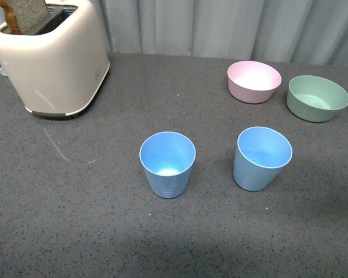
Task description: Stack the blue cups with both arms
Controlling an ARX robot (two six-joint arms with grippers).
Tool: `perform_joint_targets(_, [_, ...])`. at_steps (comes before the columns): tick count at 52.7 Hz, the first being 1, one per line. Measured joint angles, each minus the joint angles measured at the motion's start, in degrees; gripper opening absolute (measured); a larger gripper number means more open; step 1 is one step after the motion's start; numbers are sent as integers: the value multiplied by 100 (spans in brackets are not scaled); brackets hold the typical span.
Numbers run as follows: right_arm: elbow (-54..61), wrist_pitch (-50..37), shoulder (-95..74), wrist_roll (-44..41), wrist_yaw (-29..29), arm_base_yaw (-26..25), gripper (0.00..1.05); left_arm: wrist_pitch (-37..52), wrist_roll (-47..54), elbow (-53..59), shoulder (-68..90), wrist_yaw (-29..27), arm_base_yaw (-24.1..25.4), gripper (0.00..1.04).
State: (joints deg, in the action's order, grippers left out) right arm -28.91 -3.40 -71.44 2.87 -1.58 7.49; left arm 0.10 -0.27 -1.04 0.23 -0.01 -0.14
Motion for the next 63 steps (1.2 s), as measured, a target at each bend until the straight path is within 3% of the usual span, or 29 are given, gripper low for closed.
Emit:
perform_joint_targets(21, [-1705, 820, -2568, 693, -39, 601, 95, -2, 0, 0, 0, 0, 0, 98])
perform_joint_targets(40, [-2339, 942, -3700, 1093, -120, 669, 95, -2, 0, 0, 0, 0, 0, 98])
perform_joint_targets(58, [-2509, 1043, -3775, 1204, -157, 708, 53, -2, 0, 0, 0, 0, 0, 98])
perform_joint_targets(63, [-2516, 1082, -3786, 1268, -133, 719, 35, -2, 0, 0, 0, 0, 0, 98])
